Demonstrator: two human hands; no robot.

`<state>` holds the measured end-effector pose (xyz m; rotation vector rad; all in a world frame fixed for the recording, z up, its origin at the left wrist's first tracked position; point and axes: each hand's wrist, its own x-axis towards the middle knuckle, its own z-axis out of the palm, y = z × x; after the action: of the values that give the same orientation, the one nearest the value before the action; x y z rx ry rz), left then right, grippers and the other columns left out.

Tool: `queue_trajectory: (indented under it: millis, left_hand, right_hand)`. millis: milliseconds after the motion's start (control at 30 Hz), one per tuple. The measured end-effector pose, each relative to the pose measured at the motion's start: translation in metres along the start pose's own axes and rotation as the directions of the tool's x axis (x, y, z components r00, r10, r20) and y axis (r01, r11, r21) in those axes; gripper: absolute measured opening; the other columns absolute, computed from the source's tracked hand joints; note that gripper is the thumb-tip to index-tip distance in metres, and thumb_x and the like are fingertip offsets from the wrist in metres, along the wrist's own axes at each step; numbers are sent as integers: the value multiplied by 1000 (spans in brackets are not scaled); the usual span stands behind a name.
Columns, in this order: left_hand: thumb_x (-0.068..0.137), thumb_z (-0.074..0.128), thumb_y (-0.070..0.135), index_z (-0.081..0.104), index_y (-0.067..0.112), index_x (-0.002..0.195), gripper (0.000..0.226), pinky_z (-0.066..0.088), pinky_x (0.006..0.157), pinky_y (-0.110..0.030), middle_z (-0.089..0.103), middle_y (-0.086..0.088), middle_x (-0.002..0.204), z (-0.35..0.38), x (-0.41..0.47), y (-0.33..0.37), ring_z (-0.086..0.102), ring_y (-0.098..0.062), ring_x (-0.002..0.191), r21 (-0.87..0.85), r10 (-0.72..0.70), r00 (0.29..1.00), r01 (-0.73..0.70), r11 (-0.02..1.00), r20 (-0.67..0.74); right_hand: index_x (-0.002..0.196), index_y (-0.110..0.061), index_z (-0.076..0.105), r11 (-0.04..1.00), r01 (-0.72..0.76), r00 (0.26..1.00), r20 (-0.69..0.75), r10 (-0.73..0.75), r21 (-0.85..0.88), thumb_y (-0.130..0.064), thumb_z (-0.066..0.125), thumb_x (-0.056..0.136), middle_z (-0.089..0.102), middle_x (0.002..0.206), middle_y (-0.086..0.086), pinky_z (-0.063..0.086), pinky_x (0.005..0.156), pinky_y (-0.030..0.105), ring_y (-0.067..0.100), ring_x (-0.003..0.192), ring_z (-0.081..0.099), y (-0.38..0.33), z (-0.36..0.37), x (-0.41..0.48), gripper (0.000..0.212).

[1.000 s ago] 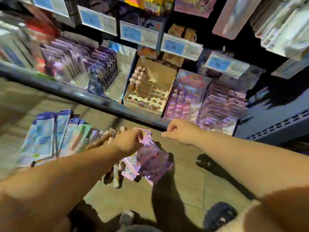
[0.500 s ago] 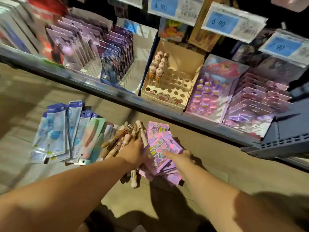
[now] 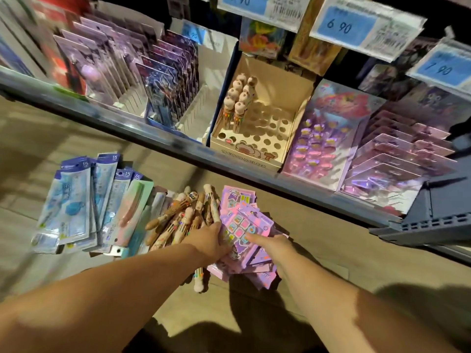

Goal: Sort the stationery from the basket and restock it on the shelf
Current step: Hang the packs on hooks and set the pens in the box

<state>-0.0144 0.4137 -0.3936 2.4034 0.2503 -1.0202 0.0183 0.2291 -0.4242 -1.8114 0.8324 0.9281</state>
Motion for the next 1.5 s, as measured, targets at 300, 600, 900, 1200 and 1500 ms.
queue_trajectory:
  millis: [300, 600, 900, 1200, 1500]
  left_hand:
    - [93, 57, 44, 44, 26, 114, 30, 49, 90, -34, 63, -4, 119, 5, 2, 6, 60, -23, 104, -11, 49, 999, -49, 999, 18]
    - [93, 58, 44, 42, 19, 136, 52, 42, 88, -28, 60, -3, 127, 10, -5, 13, 57, -23, 111, -97, 75, 996, -70, 993, 52]
    - [82, 74, 46, 25, 17, 144, 84, 46, 101, -39, 49, -5, 137, -5, -7, 28, 54, -25, 118, -661, 86, 995, -37, 750, 42]
    - [73, 79, 39, 57, 11, 126, 65, 47, 103, -50, 69, -16, 118, -47, -32, 56, 66, -33, 104, -936, 292, 955, -51, 347, 56]
    - [96, 45, 51, 68, 15, 110, 45, 47, 99, -47, 72, -16, 111, -150, -106, 73, 67, -32, 100, -982, 196, 969, -169, 80, -151]
  right_hand:
    - [117, -14, 43, 991, 55, 996, 65, -63, 124, -40, 94, 23, 69, 102, 10, 60, 74, 44, 28, 83, 71, -1, 1, -4, 110]
    - [97, -11, 73, 992, 32, 983, 173, -54, 125, -29, 90, 42, 75, 87, 14, 57, 81, 55, 34, 82, 72, 3, -8, -14, 61]
    - [99, -5, 70, 964, 125, 967, 189, -171, 233, -9, 76, 76, 74, 93, 20, 55, 83, 52, 36, 85, 71, -21, -46, -31, 23]
    - [82, -8, 74, 884, 258, 889, 261, -375, 391, -16, 74, 57, 74, 87, 15, 55, 78, 38, 27, 74, 70, -61, -56, -72, 27]
    - [80, -14, 70, 813, 501, 760, 298, -577, 296, -16, 70, 79, 73, 71, 3, 54, 75, 38, 20, 61, 68, -157, -48, -174, 3]
